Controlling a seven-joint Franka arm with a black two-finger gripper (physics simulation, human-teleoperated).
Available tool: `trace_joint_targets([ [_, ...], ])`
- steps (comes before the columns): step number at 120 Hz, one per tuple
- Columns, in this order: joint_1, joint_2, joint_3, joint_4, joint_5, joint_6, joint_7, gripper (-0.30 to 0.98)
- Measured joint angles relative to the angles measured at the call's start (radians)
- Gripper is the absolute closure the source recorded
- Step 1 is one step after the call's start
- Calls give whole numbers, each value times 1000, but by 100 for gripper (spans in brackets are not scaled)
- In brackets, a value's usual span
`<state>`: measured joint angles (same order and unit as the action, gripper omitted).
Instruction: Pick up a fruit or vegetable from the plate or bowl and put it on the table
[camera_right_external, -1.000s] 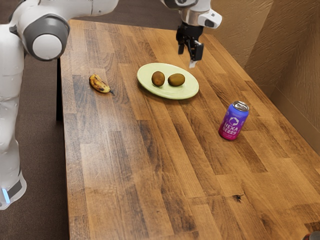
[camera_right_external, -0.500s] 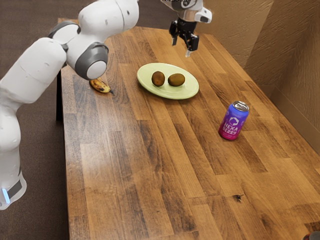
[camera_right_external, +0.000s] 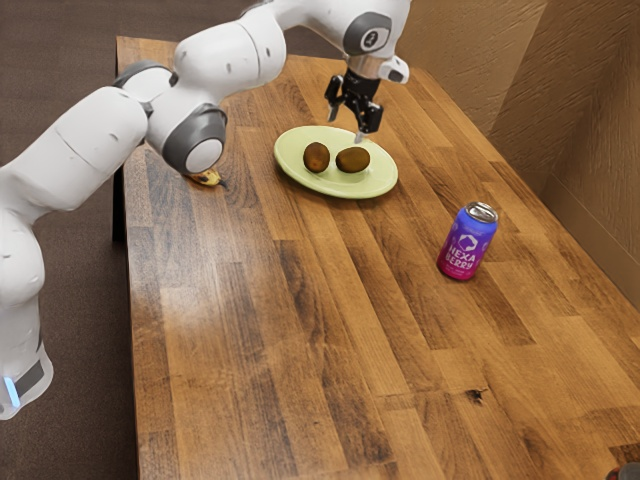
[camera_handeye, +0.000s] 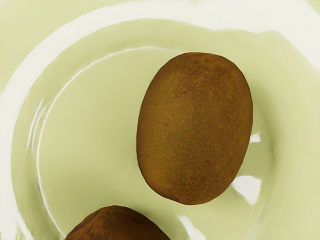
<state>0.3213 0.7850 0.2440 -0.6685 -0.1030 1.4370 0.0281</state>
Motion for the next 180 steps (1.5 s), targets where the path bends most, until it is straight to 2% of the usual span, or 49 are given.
trace_joint_targets([
  [29,-5,27,-8,-1,0,-1,2,0],
  [58,-1,54,-39,1,-1,71,49,0],
  [136,10,121,-40,7,-4,121,133,1],
  [147,8,123,-40,7,-5,123,138,10],
  [166,6,122,-40,8,-4,125,146,36],
  [180,3,115,-41,8,1,127,151,42],
])
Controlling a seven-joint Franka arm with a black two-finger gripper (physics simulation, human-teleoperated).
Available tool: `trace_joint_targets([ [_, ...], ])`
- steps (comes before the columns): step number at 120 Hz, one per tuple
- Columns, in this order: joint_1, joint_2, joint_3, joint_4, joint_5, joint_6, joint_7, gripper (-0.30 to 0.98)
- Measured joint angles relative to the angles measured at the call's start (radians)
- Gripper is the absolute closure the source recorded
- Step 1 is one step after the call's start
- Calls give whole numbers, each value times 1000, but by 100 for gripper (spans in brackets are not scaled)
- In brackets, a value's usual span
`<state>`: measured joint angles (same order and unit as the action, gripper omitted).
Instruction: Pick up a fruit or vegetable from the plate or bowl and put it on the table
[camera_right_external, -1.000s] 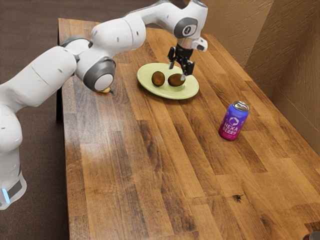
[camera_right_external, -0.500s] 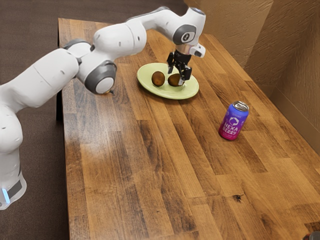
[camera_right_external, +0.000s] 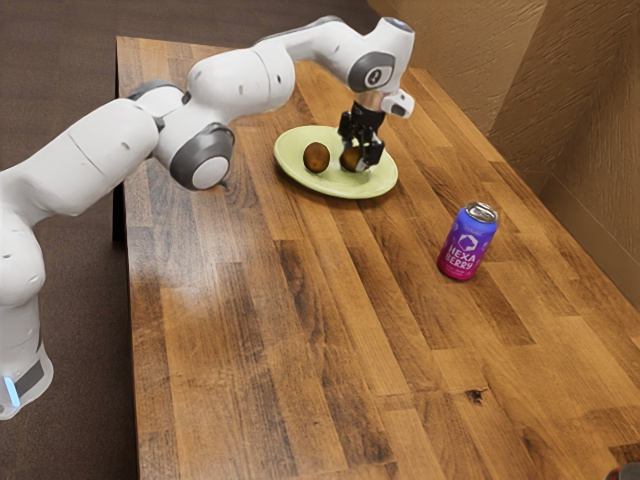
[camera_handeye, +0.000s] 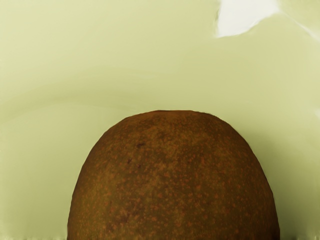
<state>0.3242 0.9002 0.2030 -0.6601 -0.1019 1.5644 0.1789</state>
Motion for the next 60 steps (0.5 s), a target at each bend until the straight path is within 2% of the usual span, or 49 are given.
trace_joint_targets([
  [18,-24,-62,-1,-8,4,-4,5,43],
  [35,-94,-118,0,-9,7,-12,9,43],
  [60,-184,-130,-2,-9,8,-19,13,44],
])
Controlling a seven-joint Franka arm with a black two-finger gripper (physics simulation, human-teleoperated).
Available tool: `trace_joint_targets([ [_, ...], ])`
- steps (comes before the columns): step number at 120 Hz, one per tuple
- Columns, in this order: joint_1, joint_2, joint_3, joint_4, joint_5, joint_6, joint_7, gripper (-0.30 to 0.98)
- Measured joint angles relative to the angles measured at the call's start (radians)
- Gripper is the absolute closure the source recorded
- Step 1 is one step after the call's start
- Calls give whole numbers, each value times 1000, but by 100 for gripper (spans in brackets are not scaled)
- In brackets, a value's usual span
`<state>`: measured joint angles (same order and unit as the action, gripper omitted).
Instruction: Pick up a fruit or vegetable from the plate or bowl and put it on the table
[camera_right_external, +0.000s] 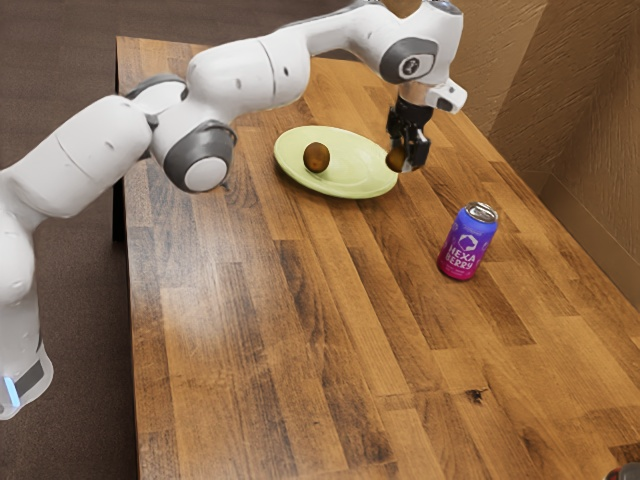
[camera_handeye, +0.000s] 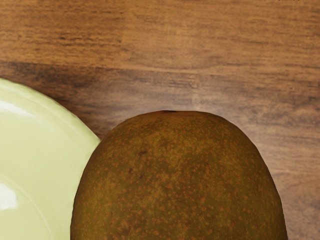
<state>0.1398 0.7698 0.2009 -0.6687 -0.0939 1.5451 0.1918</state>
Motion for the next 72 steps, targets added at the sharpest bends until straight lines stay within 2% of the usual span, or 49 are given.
trace_joint_targets([
  [46,-75,10,1,0,1,3,4,45],
  [58,-76,10,3,0,-5,2,4,23],
  [72,-83,9,3,2,-10,0,5,10],
])
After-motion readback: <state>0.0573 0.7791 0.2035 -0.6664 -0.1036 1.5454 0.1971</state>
